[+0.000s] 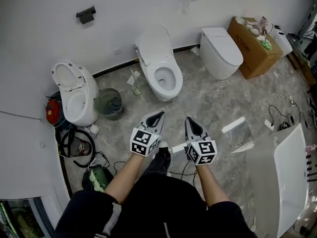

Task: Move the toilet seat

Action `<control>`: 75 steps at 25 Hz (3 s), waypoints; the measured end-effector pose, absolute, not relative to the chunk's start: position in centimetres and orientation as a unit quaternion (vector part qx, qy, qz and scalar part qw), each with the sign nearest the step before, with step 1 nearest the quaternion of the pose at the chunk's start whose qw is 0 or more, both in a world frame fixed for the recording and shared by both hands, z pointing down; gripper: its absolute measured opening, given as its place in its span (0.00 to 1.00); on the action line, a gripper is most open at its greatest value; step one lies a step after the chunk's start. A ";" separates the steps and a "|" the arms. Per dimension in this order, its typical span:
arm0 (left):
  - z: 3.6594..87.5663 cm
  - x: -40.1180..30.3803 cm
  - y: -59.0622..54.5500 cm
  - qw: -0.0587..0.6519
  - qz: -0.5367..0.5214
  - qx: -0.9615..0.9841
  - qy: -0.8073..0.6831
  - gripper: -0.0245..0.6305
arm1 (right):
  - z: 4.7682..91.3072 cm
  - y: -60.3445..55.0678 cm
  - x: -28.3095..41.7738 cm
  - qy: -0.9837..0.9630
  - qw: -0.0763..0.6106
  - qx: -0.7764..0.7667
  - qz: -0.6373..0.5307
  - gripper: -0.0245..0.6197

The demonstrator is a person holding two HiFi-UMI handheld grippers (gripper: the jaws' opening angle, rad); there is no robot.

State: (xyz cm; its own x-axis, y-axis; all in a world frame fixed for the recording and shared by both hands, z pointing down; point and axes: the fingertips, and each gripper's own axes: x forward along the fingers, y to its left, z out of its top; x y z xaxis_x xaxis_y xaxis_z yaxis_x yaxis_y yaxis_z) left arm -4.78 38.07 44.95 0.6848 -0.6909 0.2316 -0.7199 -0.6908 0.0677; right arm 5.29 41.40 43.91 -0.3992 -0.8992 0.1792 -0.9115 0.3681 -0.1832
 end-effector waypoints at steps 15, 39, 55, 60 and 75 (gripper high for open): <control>46.5 -1.7 20.7 0.092 0.110 0.913 -0.381 0.04 | 46.1 22.7 8.7 -0.823 0.040 0.542 0.166 0.05; 48.6 -0.7 -1.1 0.137 0.107 0.834 -0.523 0.04 | 47.3 -3.3 9.8 -0.898 0.077 0.397 0.173 0.05; 49.8 -0.1 -9.1 0.163 0.104 0.779 -0.596 0.04 | 50.1 -12.9 9.6 -0.926 0.104 0.306 0.195 0.05; 50.5 -0.9 -9.9 0.173 0.100 0.776 -0.598 0.04 | 50.3 -13.4 8.9 -0.925 0.105 0.307 0.200 0.05; 64.4 -1.9 -10.4 0.272 0.107 0.762 -0.579 0.04 | 63.3 -14.5 9.2 -0.890 0.163 0.331 0.268 0.05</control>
State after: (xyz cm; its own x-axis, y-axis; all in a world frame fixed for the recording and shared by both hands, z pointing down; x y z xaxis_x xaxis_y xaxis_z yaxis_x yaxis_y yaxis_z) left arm -1.91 -10.40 64.45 0.3076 -0.8231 0.4773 -0.9394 -0.1831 0.2897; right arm 9.18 -14.48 63.32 -0.7281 -0.5019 0.4668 -0.6762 0.6374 -0.3694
